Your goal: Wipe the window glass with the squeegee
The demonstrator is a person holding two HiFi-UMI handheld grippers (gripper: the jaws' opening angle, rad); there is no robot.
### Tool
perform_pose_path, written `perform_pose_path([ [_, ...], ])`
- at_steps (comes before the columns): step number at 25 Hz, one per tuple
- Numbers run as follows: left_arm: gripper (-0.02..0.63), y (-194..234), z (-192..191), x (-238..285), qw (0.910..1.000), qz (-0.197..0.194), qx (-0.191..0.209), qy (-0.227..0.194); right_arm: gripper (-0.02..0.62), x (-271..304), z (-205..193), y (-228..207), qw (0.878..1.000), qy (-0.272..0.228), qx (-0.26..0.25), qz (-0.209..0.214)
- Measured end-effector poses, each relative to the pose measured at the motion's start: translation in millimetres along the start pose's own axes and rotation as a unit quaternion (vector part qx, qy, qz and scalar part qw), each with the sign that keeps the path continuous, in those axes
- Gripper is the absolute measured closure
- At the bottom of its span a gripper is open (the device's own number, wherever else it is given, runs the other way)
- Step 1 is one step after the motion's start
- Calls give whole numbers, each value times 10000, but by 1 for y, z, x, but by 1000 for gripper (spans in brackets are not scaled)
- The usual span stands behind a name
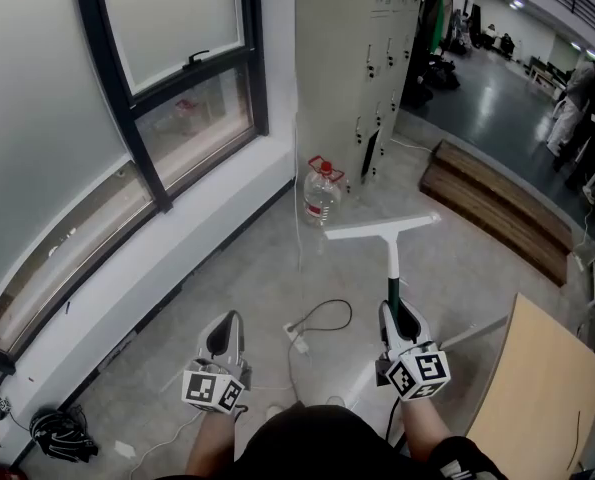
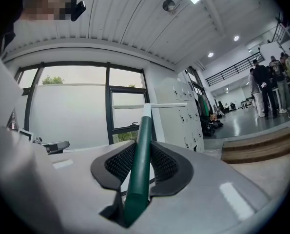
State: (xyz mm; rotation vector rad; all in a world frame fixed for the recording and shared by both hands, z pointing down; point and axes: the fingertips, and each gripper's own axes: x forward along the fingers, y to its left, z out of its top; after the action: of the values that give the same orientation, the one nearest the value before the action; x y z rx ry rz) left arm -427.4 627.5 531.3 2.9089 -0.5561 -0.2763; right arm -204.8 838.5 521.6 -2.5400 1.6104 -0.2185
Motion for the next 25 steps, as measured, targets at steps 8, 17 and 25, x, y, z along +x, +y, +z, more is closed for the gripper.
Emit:
perform_pose_path([
  [8, 606, 48, 10, -36, 9997, 231, 80, 20, 499, 21, -6, 53, 9998, 66, -89, 179],
  [17, 606, 94, 4, -70, 9981, 593, -191, 21, 499, 36, -14, 103, 9984, 300, -240, 426],
  [25, 606, 101, -2, -51, 9974, 713, -120, 25, 499, 57, -7, 86, 9982, 268, -275, 451],
])
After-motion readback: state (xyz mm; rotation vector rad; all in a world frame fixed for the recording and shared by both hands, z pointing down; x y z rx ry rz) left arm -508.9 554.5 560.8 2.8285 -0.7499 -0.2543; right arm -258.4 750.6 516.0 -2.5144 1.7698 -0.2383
